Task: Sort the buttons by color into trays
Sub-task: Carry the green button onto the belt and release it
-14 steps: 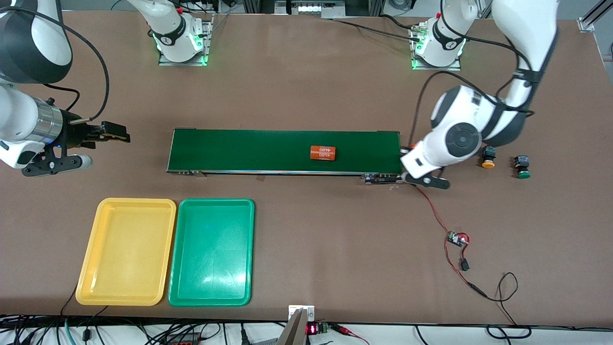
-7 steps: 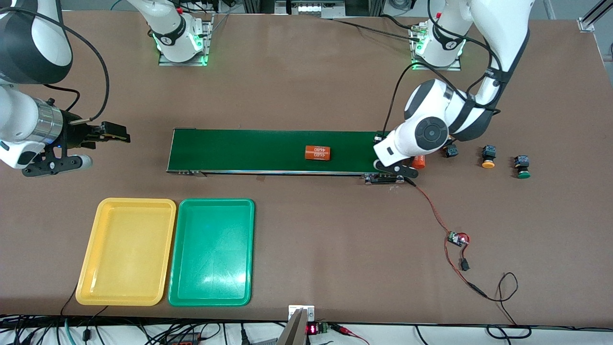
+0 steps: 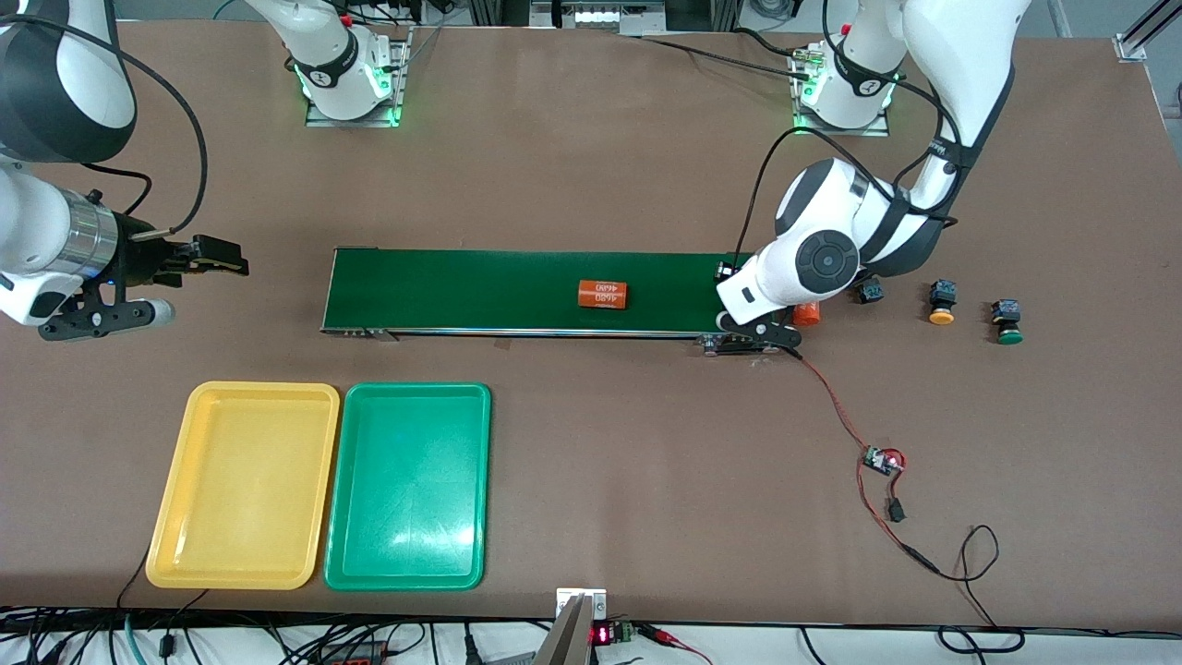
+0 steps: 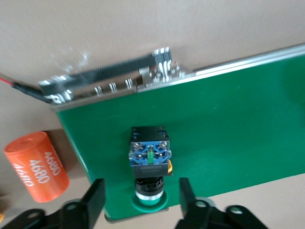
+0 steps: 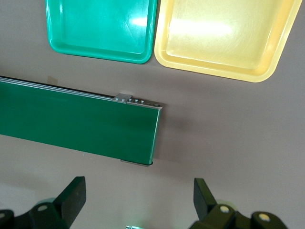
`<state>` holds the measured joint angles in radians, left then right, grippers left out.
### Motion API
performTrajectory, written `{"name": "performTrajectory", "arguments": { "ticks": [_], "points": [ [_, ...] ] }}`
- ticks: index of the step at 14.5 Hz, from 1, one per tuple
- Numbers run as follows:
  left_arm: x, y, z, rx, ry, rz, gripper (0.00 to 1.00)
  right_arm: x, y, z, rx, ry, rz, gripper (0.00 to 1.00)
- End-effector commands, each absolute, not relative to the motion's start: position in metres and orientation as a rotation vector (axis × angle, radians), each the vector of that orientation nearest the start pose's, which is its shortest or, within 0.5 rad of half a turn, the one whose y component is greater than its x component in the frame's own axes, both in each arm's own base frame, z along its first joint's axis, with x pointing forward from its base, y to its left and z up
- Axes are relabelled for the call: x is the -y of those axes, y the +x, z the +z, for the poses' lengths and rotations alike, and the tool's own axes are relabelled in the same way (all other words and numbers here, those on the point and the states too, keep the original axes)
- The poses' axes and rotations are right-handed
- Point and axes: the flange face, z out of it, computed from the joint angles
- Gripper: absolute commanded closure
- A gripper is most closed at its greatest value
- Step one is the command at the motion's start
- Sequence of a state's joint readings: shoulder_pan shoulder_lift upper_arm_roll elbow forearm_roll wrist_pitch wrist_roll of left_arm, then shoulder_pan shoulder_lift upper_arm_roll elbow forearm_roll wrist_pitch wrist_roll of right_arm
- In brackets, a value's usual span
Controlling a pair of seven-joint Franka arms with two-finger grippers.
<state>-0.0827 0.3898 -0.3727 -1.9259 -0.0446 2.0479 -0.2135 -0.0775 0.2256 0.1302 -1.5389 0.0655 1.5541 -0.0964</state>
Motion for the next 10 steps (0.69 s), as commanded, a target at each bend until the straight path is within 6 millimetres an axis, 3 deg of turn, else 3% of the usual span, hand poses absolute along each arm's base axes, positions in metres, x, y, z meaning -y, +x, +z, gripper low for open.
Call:
{"name": "performTrajectory", "arguments": {
  "ticks": [1, 2, 3, 4, 8, 10],
  "points": [
    [0.219, 0.556, 0.347, -0.236, -3.221, 0.293, 0.0, -0.029, 0.606, 0.509, 0.227, -3.009, 0.32, 0.0],
    [0.198, 0.572, 0.363, -0.199, -3.232, 0.245, 0.0, -0.029, 0.606, 0.508, 0.227, -3.008, 0.322, 0.0],
    [0.176, 0.578, 0.366, -0.19, -3.223, 0.256, 0.0, -0.028, 0.605, 0.507, 0.222, -3.009, 0.329, 0.0],
    [0.139, 0.589, 0.364, -0.138, -3.221, 0.248, 0.0, -0.027, 0.602, 0.505, 0.225, -3.005, 0.354, 0.0],
    [-0.015, 0.605, 0.316, 0.083, -3.184, 0.318, 0.0, 0.01, 0.585, 0.491, 0.25, -2.981, 0.41, 0.0],
    [-0.055, 0.602, 0.306, 0.128, -3.188, 0.334, 0.0, 0.014, 0.581, 0.49, 0.246, -2.981, 0.414, 0.0]
  ]
}}
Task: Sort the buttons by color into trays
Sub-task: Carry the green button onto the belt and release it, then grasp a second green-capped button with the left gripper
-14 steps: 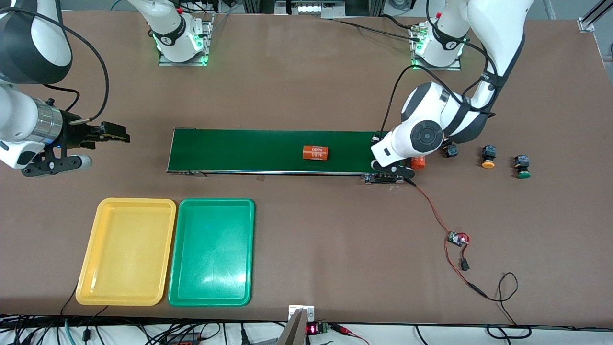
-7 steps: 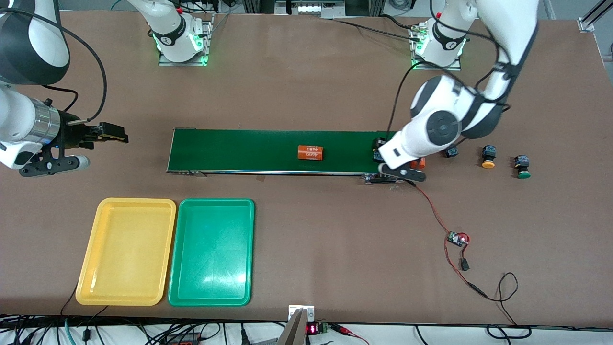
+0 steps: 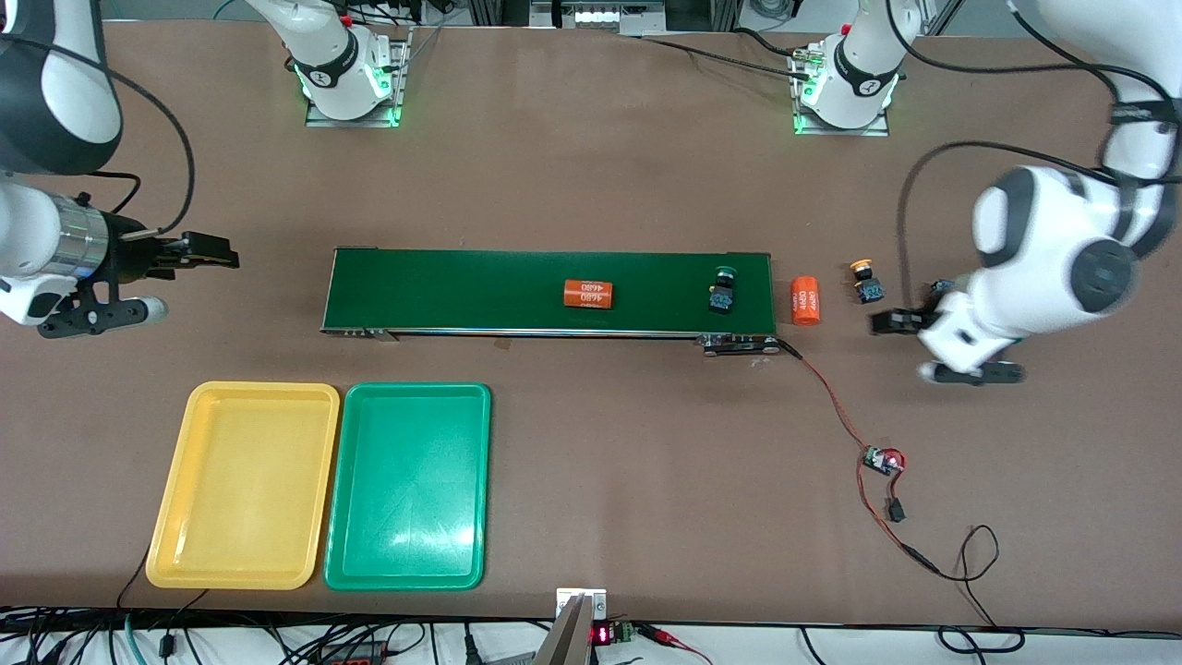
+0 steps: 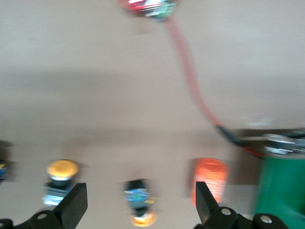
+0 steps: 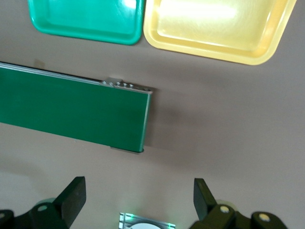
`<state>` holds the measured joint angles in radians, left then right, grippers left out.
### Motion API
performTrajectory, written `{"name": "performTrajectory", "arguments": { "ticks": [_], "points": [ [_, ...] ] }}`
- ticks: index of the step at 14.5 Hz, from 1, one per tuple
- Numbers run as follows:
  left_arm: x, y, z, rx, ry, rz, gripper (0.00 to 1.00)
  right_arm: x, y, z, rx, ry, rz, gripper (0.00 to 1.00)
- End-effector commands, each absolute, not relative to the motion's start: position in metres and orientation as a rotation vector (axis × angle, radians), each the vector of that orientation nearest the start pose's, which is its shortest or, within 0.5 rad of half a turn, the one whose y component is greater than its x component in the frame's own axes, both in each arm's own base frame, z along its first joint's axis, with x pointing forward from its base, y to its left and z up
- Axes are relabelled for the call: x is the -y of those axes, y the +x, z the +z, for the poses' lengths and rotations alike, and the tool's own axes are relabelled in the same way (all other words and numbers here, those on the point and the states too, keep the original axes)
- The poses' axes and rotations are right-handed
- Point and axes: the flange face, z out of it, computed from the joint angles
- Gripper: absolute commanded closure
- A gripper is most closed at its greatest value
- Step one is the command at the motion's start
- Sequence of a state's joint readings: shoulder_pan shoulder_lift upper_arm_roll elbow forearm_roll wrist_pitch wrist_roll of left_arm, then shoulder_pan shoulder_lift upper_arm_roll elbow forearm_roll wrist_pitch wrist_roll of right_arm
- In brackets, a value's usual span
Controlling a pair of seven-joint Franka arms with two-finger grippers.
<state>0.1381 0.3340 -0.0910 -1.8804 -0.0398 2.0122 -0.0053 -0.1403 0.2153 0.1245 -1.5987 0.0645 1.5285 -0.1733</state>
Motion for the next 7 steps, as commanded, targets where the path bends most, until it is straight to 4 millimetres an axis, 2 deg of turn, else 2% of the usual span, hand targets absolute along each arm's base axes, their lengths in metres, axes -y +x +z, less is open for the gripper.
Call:
{"name": "performTrajectory", "arguments": {
  "ticks": [1, 2, 4, 5, 7],
  "points": [
    [-0.067, 0.599, 0.305, 0.154, -3.188, 0.34, 0.0, 0.013, 0.58, 0.49, 0.248, -2.981, 0.414, 0.0],
    [-0.082, 0.594, 0.297, 0.174, -3.173, 0.363, 0.0, 0.013, 0.58, 0.491, 0.248, -2.981, 0.412, 0.0],
    [-0.098, 0.59, 0.285, 0.06, -3.054, 0.396, 0.0, 0.018, 0.58, 0.491, 0.234, -2.98, 0.41, 0.0],
    [-0.116, 0.586, 0.28, 0.036, -3.0, 0.412, 0.0, 0.018, 0.58, 0.491, 0.234, -2.98, 0.41, 0.0],
    [-0.141, 0.58, 0.273, 0.052, -2.99, 0.434, 0.0, 0.014, 0.581, 0.492, 0.243, -2.981, 0.405, 0.0]
  ]
}}
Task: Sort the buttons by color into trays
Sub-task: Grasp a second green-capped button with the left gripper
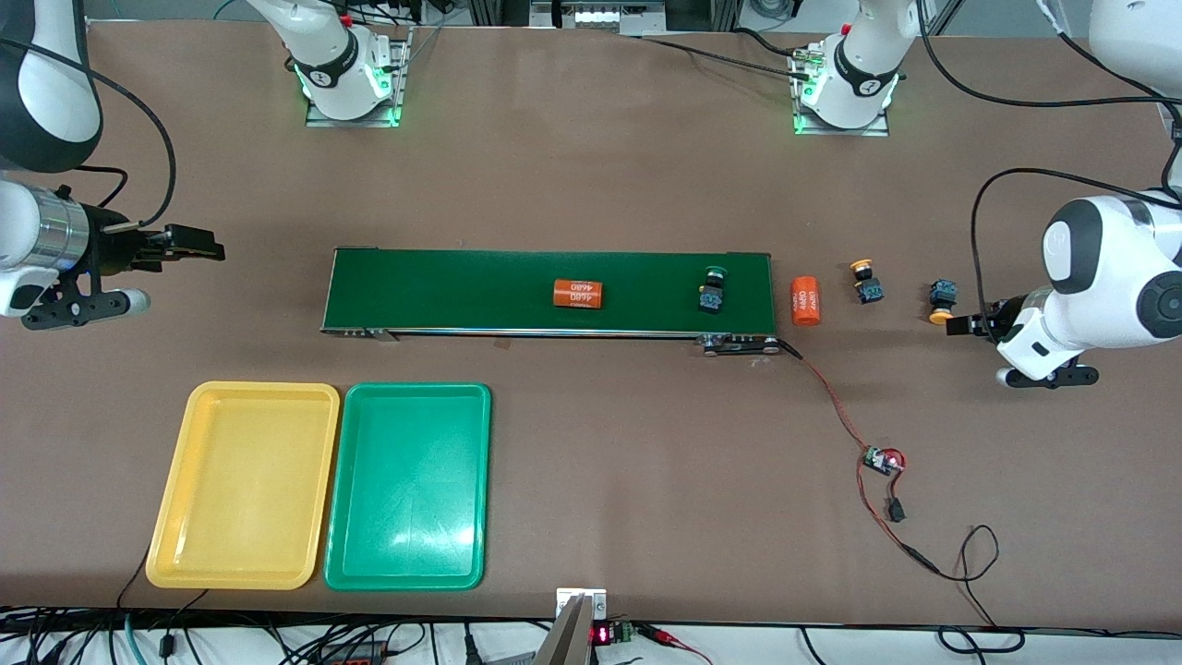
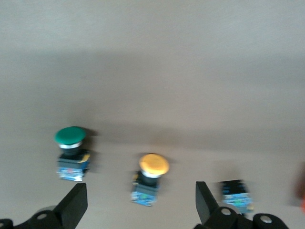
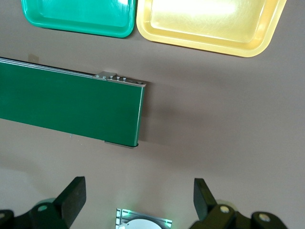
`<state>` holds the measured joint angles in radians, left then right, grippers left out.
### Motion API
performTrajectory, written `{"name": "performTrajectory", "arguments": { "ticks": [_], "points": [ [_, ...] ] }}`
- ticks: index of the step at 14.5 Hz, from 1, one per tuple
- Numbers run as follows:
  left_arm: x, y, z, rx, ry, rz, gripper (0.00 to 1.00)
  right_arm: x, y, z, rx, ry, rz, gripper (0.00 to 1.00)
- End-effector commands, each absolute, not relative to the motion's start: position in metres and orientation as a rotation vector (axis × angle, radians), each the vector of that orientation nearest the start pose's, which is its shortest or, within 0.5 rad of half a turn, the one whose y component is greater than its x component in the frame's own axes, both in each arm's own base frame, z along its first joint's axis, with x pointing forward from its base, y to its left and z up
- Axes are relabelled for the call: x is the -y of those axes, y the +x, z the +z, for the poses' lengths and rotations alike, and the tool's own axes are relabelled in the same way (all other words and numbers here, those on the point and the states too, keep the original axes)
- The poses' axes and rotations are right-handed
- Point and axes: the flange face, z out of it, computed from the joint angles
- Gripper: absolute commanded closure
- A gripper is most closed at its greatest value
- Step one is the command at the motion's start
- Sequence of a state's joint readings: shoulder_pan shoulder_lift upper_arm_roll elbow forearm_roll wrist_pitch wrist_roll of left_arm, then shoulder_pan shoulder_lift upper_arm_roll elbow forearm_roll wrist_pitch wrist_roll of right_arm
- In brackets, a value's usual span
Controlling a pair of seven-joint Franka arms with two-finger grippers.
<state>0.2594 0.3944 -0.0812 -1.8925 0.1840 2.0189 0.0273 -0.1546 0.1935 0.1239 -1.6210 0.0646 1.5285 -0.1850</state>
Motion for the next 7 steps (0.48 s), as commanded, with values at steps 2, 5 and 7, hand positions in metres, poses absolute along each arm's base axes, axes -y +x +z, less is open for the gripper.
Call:
{"name": "performTrajectory", "arguments": {
  "ticks": [2, 5, 7],
  "points": [
    [-0.166, 0.575, 0.259, -0.013, -3.016, 0.443, 0.0, 0.018, 0.58, 0.491, 0.239, -2.98, 0.413, 0.0],
    [-0.199, 0.567, 0.234, -0.084, -3.048, 0.406, 0.0, 0.021, 0.582, 0.485, 0.234, -2.98, 0.422, 0.0],
    [-0.218, 0.56, 0.218, -0.134, -3.064, 0.409, 0.0, 0.021, 0.584, 0.478, 0.23, -2.975, 0.432, 0.0]
  ]
}}
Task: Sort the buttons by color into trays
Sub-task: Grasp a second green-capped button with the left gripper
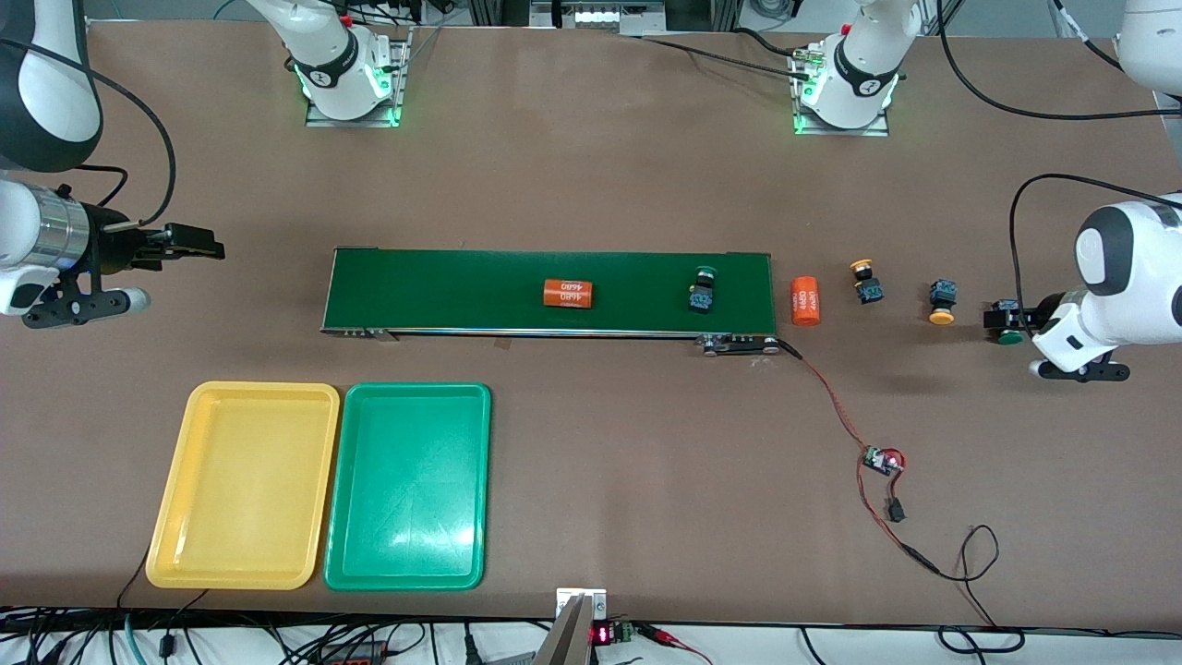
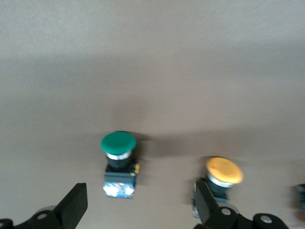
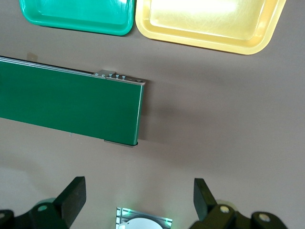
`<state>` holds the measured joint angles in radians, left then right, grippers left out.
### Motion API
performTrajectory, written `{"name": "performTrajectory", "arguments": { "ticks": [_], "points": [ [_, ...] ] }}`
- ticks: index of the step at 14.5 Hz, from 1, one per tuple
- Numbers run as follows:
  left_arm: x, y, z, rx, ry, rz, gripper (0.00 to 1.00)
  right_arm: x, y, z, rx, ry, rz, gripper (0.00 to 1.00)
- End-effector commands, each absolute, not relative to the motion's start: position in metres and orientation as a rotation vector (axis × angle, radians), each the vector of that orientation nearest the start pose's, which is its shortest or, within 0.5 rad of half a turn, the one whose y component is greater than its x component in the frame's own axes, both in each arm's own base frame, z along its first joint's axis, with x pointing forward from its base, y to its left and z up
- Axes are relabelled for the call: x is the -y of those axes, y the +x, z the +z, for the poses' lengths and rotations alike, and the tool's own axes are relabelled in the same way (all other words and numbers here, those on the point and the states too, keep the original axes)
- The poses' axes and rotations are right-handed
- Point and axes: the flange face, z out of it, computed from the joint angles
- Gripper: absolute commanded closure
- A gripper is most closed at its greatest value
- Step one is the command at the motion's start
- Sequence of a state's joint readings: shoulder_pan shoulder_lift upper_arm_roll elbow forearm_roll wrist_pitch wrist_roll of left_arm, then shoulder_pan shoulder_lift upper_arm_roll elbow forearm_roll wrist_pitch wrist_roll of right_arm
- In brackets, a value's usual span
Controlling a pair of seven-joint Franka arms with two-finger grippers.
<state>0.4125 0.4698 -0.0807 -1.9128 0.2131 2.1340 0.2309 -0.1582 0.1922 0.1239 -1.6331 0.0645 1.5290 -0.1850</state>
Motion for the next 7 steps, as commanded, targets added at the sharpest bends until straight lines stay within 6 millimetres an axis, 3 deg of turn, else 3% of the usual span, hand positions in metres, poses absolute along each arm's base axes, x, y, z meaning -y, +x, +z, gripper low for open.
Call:
{"name": "performTrajectory", "arguments": {
  "ticks": [1, 7],
  "points": [
    [-0.222, 0.56, 0.21, -0.175, -3.068, 0.396, 0.0, 0.019, 0.585, 0.476, 0.234, -2.973, 0.437, 0.0],
    [-0.238, 0.557, 0.187, -0.243, -3.08, 0.33, 0.0, -0.011, 0.587, 0.468, 0.291, -2.972, 0.421, 0.0]
  ]
}}
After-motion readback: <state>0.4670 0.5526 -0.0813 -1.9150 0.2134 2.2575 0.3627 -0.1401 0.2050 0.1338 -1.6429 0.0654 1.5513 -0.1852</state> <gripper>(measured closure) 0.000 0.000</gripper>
